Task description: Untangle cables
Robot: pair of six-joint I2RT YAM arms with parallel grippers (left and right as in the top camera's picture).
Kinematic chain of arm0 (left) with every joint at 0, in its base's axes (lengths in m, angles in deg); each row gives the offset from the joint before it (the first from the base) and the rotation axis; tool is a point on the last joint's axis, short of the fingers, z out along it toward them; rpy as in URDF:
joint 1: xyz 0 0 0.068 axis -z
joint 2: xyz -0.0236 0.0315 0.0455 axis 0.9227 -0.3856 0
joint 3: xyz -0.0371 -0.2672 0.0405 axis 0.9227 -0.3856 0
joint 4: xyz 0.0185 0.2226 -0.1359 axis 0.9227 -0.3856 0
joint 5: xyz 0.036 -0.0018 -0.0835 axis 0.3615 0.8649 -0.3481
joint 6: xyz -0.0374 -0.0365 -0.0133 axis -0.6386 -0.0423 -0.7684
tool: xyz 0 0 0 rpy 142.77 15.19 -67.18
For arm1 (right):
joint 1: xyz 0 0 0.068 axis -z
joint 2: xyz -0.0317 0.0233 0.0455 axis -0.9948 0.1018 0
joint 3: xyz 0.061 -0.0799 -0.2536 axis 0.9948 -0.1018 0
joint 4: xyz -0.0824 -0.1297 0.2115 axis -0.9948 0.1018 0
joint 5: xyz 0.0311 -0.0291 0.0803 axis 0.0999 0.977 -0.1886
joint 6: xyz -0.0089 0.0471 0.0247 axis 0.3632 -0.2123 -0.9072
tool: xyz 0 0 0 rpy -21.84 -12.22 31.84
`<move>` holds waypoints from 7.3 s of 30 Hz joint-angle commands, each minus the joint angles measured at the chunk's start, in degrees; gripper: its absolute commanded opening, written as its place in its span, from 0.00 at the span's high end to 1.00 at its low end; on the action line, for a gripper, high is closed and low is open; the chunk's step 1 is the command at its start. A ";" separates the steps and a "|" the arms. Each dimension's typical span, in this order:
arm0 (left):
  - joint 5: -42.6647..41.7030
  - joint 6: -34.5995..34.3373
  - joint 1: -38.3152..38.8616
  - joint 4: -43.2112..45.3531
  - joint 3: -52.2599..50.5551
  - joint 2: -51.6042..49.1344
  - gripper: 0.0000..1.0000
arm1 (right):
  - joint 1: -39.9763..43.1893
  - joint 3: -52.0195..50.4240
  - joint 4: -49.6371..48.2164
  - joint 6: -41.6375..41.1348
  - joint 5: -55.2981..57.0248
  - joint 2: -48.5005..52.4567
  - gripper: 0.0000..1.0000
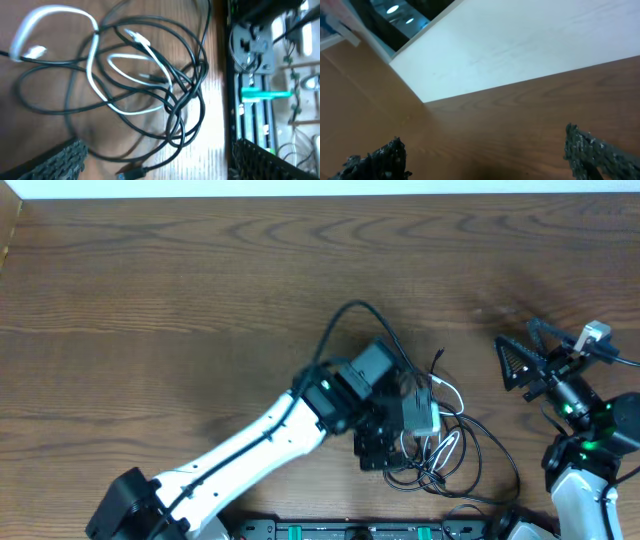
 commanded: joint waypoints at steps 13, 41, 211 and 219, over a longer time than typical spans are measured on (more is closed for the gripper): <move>2.91 2.49 2.21 16.59 -10.49 -2.78 0.07 | 0.98 0.07 0.09 -0.28 0.24 0.13 0.01; 4.26 2.25 9.38 22.36 -10.49 -8.20 0.85 | 0.98 0.04 0.92 -0.24 -0.11 1.36 0.01; -9.16 -17.49 -8.74 30.27 -7.63 7.23 0.92 | -19.17 2.10 -9.66 15.61 -15.96 10.60 0.44; -4.35 -17.51 -6.49 30.56 -7.63 7.23 0.92 | -19.17 2.10 -9.64 15.34 -16.50 10.60 0.62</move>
